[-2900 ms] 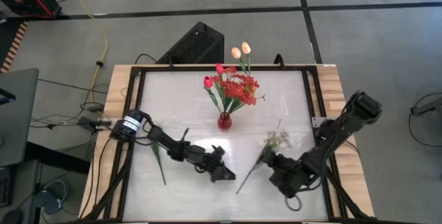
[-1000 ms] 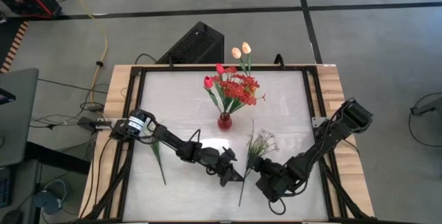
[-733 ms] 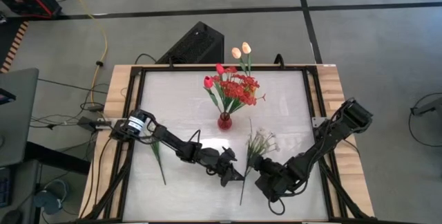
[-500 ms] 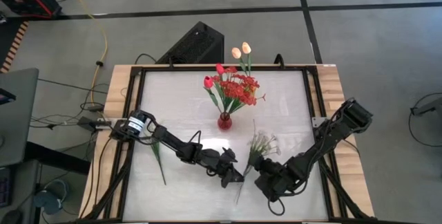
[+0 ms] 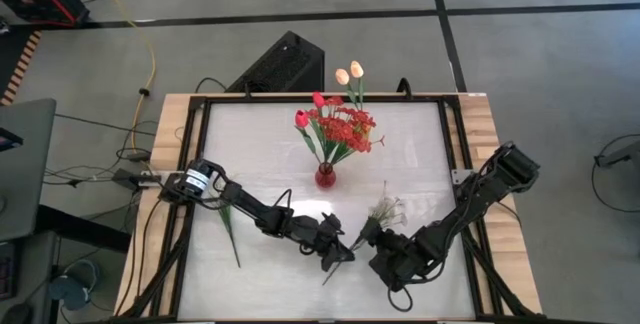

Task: Sort flowers into vase by color
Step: Put the right white flowers into the yellow vase

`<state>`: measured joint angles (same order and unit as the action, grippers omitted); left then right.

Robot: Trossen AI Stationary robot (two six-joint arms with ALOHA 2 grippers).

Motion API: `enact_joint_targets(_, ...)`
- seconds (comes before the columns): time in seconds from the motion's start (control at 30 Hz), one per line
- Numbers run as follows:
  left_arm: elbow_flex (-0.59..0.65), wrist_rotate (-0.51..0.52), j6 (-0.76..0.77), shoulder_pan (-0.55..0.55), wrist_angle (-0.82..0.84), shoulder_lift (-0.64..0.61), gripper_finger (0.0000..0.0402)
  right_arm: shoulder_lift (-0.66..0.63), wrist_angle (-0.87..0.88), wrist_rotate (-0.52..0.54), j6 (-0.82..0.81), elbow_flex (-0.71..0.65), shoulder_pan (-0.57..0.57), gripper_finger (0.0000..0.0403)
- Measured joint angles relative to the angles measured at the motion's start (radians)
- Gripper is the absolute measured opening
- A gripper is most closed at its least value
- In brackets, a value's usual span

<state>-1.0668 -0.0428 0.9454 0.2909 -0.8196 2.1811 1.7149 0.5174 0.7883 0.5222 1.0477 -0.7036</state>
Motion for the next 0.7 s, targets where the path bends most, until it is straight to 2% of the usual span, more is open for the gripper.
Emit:
enact_joint_targets(0.07,0.0,-0.001,-0.009,0.0,0.002,0.0,0.002,0.0,0.019,0.0,0.023,0.0,-0.003,0.0095)
enact_joint_targets(0.1,0.0,-0.001,-0.012,0.0,0.002,0.0,0.0012,0.0,0.021,0.002,0.031,0.0,-0.007,0.01)
enact_joint_targets(0.23,0.0,0.004,-0.017,-0.001,0.002,0.0,0.0004,0.0,0.02,0.039,0.025,0.0,-0.027,0.0124)
enact_joint_targets(0.4,0.0,0.021,-0.012,-0.002,0.0,0.0,0.0002,-0.012,0.026,0.087,-0.073,0.001,-0.079,0.0162)
enact_joint_targets(0.57,0.0,0.058,-0.006,-0.018,-0.003,0.001,0.0001,-0.101,0.039,-0.056,-0.203,0.016,-0.135,0.019)
enact_joint_targets(0.7,0.002,0.143,-0.106,-0.018,-0.062,0.005,0.0001,-0.229,0.186,-0.175,-0.434,0.016,-0.175,0.0191)
